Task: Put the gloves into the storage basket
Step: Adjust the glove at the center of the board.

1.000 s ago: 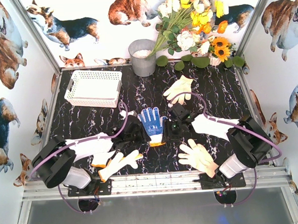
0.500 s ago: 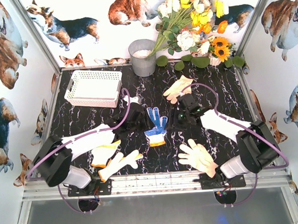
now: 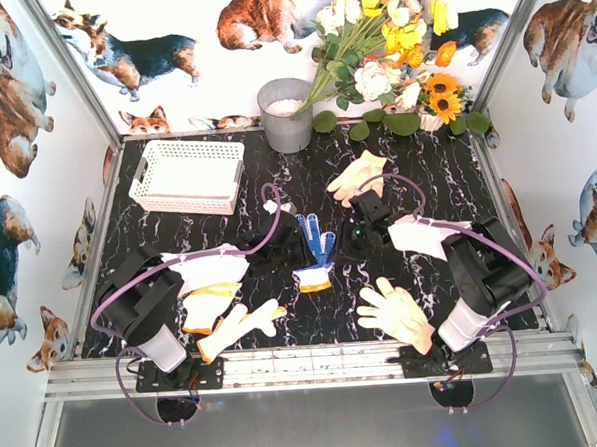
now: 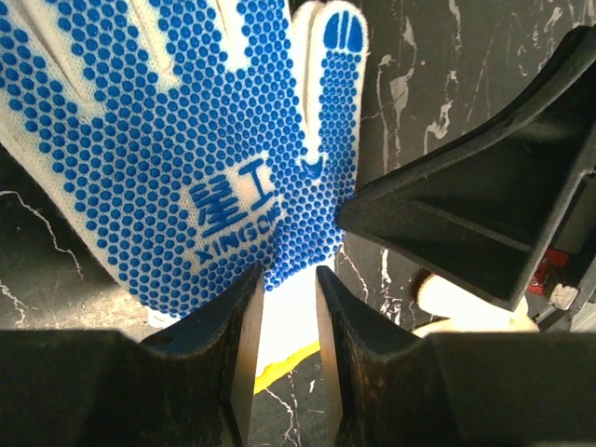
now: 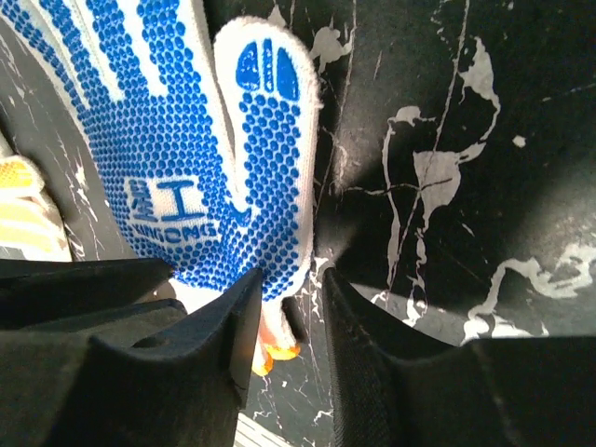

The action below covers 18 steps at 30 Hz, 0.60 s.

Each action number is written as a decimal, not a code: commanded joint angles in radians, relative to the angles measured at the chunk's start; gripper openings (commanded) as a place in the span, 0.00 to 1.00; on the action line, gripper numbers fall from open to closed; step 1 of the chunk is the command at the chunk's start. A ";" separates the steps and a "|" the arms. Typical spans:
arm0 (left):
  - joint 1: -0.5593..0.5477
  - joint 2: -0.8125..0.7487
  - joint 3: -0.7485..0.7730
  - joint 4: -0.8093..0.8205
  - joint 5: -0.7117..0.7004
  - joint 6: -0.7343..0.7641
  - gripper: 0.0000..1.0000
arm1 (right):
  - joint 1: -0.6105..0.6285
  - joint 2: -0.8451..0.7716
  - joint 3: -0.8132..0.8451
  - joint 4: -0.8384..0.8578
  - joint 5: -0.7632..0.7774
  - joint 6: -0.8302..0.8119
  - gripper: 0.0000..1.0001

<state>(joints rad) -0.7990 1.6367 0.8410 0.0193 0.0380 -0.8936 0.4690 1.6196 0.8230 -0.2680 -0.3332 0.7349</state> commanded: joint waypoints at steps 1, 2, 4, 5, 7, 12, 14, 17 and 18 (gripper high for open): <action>0.006 0.034 -0.028 0.043 0.008 -0.005 0.23 | -0.006 0.027 0.031 0.087 -0.010 -0.008 0.32; 0.006 0.040 -0.035 0.043 0.007 -0.004 0.23 | -0.006 0.034 0.035 0.088 -0.009 -0.012 0.31; 0.006 0.051 -0.049 0.046 0.009 -0.002 0.22 | -0.006 0.045 0.042 0.090 -0.005 -0.021 0.28; 0.006 0.055 -0.055 0.045 0.010 0.000 0.22 | -0.006 0.052 0.047 0.089 -0.001 -0.026 0.27; 0.006 0.065 -0.067 0.047 0.012 0.004 0.22 | -0.006 0.062 0.057 0.084 0.004 -0.038 0.24; 0.006 0.078 -0.077 0.048 0.014 0.002 0.22 | -0.006 0.086 0.075 0.075 0.017 -0.060 0.22; 0.006 0.072 -0.077 0.046 0.012 0.002 0.22 | -0.006 0.091 0.084 0.074 0.022 -0.070 0.22; 0.006 0.057 -0.076 0.038 0.007 0.006 0.23 | -0.006 0.095 0.103 0.058 0.032 -0.086 0.23; 0.006 0.051 -0.073 0.034 0.005 0.008 0.24 | -0.006 0.091 0.108 0.051 0.034 -0.090 0.24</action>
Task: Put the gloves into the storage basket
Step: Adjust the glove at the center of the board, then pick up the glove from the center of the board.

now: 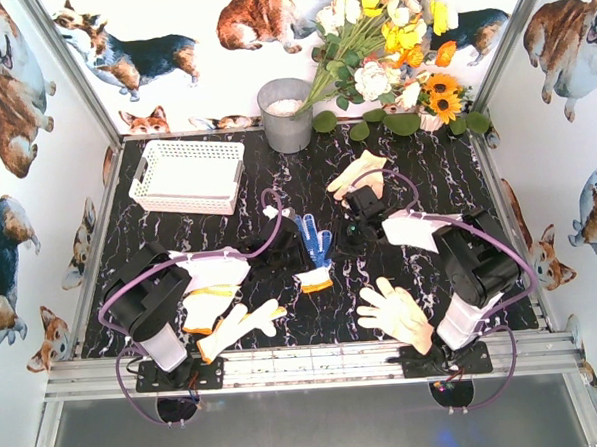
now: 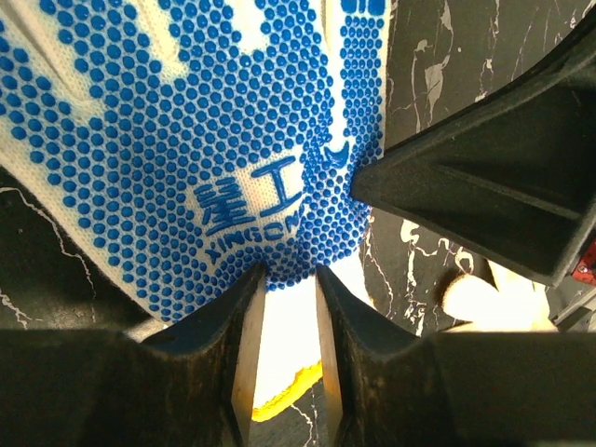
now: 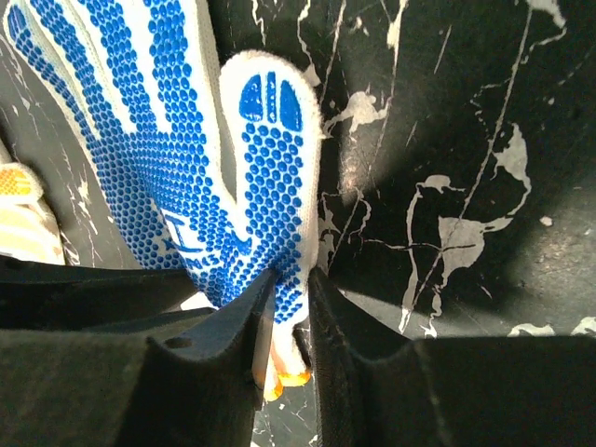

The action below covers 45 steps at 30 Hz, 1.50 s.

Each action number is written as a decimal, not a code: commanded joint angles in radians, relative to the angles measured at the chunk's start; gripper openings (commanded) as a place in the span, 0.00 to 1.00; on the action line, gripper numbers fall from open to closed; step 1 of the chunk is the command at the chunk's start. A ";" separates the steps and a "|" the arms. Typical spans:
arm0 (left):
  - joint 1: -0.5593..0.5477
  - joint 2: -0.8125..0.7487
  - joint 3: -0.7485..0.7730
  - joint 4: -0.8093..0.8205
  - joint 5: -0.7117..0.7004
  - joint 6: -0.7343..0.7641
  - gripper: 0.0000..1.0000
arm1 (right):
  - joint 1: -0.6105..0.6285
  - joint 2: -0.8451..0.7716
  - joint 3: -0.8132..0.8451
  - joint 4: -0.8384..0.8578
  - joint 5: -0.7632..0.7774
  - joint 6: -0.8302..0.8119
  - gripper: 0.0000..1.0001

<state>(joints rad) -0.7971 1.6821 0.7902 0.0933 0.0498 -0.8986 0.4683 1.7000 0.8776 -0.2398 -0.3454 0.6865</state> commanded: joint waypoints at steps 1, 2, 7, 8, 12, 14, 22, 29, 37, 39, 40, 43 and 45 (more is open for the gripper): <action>0.004 -0.004 -0.017 -0.045 -0.009 0.015 0.25 | -0.005 0.004 0.056 0.018 0.046 -0.042 0.25; 0.004 -0.013 -0.010 -0.050 -0.012 0.016 0.26 | -0.005 -0.005 0.058 0.012 0.046 -0.044 0.26; 0.004 -0.097 0.036 -0.100 -0.046 0.032 0.40 | -0.005 -0.096 0.055 -0.044 0.062 -0.059 0.37; 0.004 -0.114 0.047 -0.119 -0.059 0.039 0.44 | -0.005 -0.121 0.052 -0.058 0.064 -0.062 0.39; 0.005 -0.183 0.073 -0.201 -0.100 0.055 0.52 | -0.005 -0.210 0.032 -0.116 0.052 -0.072 0.44; 0.006 -0.215 0.065 -0.217 -0.109 0.041 0.57 | -0.005 -0.258 0.007 -0.126 0.031 -0.064 0.47; 0.012 -0.282 -0.067 -0.140 -0.052 -0.052 0.59 | -0.004 -0.339 -0.133 -0.046 -0.104 0.023 0.52; 0.018 -0.266 -0.171 0.012 0.024 -0.138 0.52 | 0.015 -0.296 -0.200 0.066 -0.160 0.082 0.54; 0.019 -0.213 -0.223 0.074 0.033 -0.162 0.38 | 0.039 -0.225 -0.214 0.121 -0.145 0.093 0.52; 0.018 -0.198 -0.228 0.090 0.041 -0.163 0.34 | 0.039 -0.211 -0.215 0.128 -0.137 0.091 0.50; 0.018 -0.193 -0.231 0.095 0.042 -0.164 0.32 | 0.039 -0.204 -0.215 0.131 -0.135 0.090 0.49; 0.019 -0.187 -0.233 0.096 0.039 -0.163 0.26 | 0.039 -0.180 -0.216 0.142 -0.136 0.088 0.45; 0.019 -0.182 -0.233 0.094 0.038 -0.159 0.23 | 0.040 -0.165 -0.220 0.154 -0.139 0.089 0.44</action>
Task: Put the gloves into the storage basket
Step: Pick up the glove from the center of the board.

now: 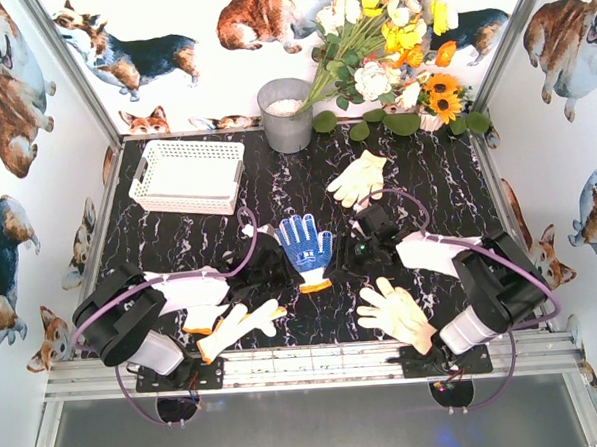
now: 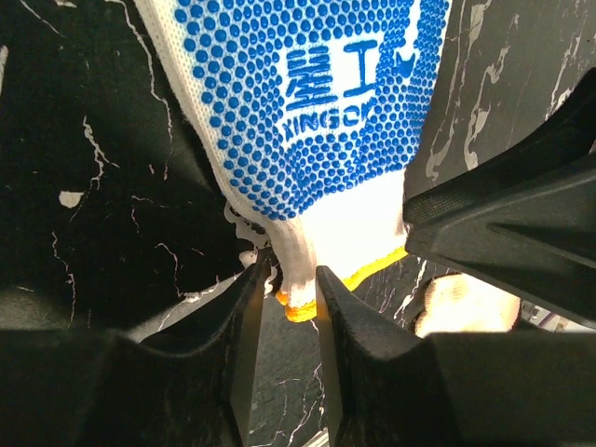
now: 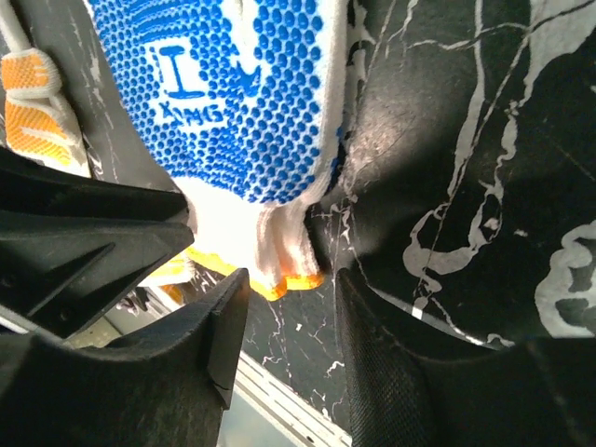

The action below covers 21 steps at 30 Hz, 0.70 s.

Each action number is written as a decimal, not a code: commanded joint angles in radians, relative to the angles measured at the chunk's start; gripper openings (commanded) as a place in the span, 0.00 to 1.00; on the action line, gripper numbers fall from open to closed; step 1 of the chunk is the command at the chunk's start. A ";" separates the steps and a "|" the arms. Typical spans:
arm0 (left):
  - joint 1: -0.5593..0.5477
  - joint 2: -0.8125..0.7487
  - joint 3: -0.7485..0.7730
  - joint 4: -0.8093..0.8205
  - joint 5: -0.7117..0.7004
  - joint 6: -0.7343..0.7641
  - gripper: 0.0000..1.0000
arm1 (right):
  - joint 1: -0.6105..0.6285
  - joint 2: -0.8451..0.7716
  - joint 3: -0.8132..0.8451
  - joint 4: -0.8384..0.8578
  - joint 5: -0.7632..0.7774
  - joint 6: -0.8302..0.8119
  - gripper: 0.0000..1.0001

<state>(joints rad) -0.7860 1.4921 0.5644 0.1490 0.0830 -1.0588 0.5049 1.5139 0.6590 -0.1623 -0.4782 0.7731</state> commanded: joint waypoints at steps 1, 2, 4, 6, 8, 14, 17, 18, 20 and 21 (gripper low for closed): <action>0.008 0.011 -0.007 0.037 0.006 0.002 0.22 | 0.003 0.029 -0.005 0.082 -0.008 0.004 0.43; 0.007 0.016 -0.008 0.037 0.007 0.003 0.21 | 0.003 0.036 -0.008 0.087 -0.009 0.003 0.42; 0.008 0.028 -0.009 0.039 0.011 0.005 0.17 | 0.003 0.049 -0.012 0.095 -0.015 0.006 0.40; 0.008 0.034 -0.008 0.043 0.014 0.007 0.14 | 0.004 0.058 -0.015 0.102 -0.021 0.008 0.39; 0.008 0.042 -0.008 0.047 0.014 0.007 0.12 | 0.006 0.060 -0.018 0.104 -0.022 0.009 0.38; 0.008 0.063 0.002 0.055 0.024 0.012 0.10 | 0.013 0.073 -0.019 0.111 -0.029 0.013 0.36; 0.008 0.069 0.004 0.058 0.027 0.013 0.09 | 0.023 0.086 -0.017 0.120 -0.032 0.020 0.36; 0.008 0.069 0.006 0.059 0.030 0.013 0.09 | 0.027 0.089 -0.016 0.124 -0.033 0.022 0.36; 0.007 0.072 0.008 0.060 0.031 0.016 0.09 | 0.034 0.096 -0.015 0.133 -0.033 0.031 0.36; 0.007 0.073 0.009 0.060 0.034 0.016 0.09 | 0.037 0.097 -0.015 0.137 -0.034 0.034 0.35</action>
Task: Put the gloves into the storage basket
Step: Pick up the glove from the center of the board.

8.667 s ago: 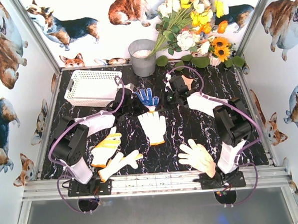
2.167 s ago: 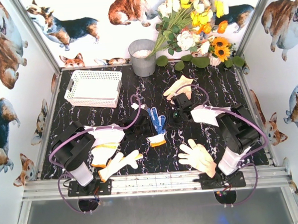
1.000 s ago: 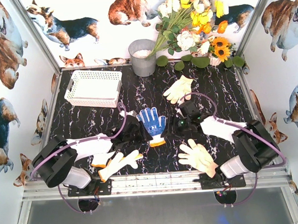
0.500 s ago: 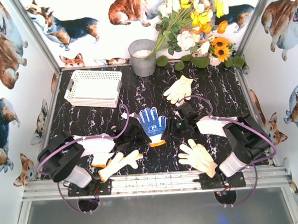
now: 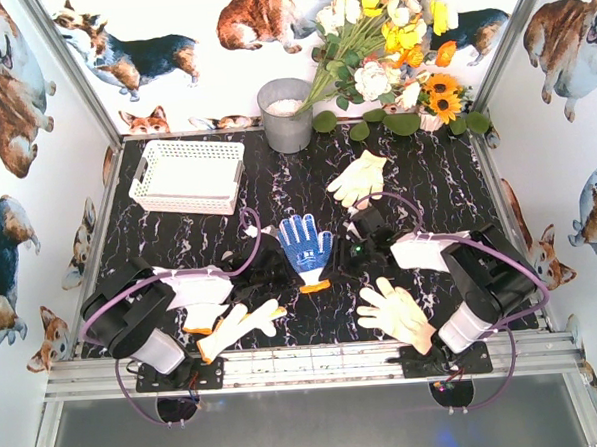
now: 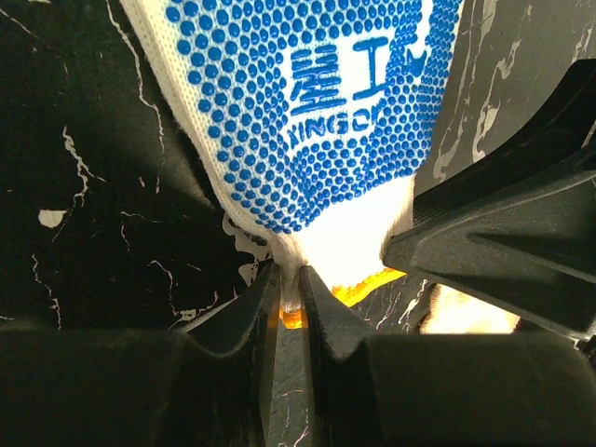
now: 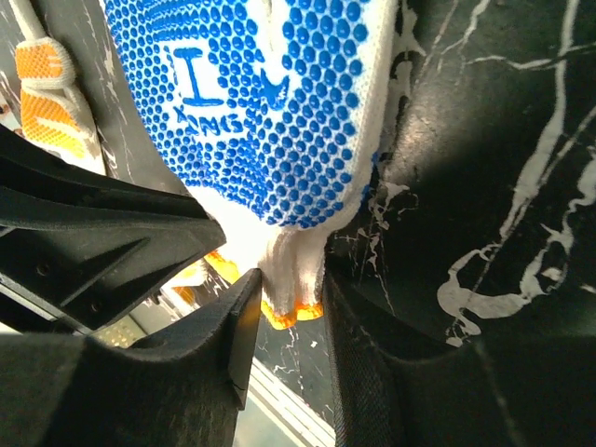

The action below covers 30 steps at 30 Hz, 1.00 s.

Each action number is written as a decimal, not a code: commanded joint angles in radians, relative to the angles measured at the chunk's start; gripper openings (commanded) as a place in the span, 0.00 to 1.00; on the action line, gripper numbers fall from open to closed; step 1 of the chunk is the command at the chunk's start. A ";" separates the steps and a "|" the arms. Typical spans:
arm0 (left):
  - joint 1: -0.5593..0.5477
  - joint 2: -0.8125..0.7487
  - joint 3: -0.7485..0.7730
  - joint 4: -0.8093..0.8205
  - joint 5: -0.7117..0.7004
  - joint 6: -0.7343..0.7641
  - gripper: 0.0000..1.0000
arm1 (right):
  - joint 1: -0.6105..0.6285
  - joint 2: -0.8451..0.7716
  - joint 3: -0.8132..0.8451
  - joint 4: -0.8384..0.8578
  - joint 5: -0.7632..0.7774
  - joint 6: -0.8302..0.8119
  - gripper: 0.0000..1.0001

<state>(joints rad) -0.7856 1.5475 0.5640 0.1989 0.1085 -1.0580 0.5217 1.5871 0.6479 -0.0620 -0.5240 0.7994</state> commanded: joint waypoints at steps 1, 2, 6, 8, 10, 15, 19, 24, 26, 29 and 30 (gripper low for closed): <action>0.007 0.020 0.010 0.011 0.012 0.015 0.09 | 0.022 0.025 -0.004 0.040 0.013 0.011 0.35; 0.006 0.020 0.010 0.012 0.014 0.016 0.09 | 0.025 0.026 -0.003 0.040 0.014 0.014 0.34; 0.006 0.008 0.004 -0.001 -0.004 0.024 0.09 | 0.024 0.007 0.001 0.020 0.028 0.023 0.28; 0.006 -0.007 0.006 -0.024 -0.025 0.040 0.10 | 0.024 -0.003 0.011 -0.011 0.035 0.024 0.23; 0.006 -0.027 0.016 -0.059 -0.048 0.073 0.13 | 0.024 -0.005 0.031 -0.050 0.034 0.026 0.17; 0.001 -0.095 0.068 -0.181 -0.134 0.256 0.30 | 0.023 -0.010 0.087 -0.120 0.008 0.051 0.08; -0.032 -0.151 0.108 -0.233 -0.223 0.472 0.43 | 0.014 -0.016 0.123 -0.162 -0.031 0.079 0.05; -0.123 -0.212 0.109 -0.179 -0.299 0.708 0.53 | -0.014 -0.017 0.154 -0.187 -0.104 0.124 0.01; -0.154 -0.234 0.089 -0.124 -0.302 0.771 0.57 | -0.024 -0.016 0.167 -0.201 -0.124 0.135 0.01; -0.204 -0.257 0.054 -0.028 -0.314 0.843 0.64 | -0.036 -0.001 0.190 -0.230 -0.143 0.137 0.00; -0.222 -0.257 0.046 -0.006 -0.321 0.869 0.65 | -0.038 0.005 0.195 -0.236 -0.147 0.140 0.00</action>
<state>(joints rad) -0.9554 1.3136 0.6437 0.0692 -0.1627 -0.3687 0.4973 1.5963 0.7834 -0.2707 -0.6121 0.9146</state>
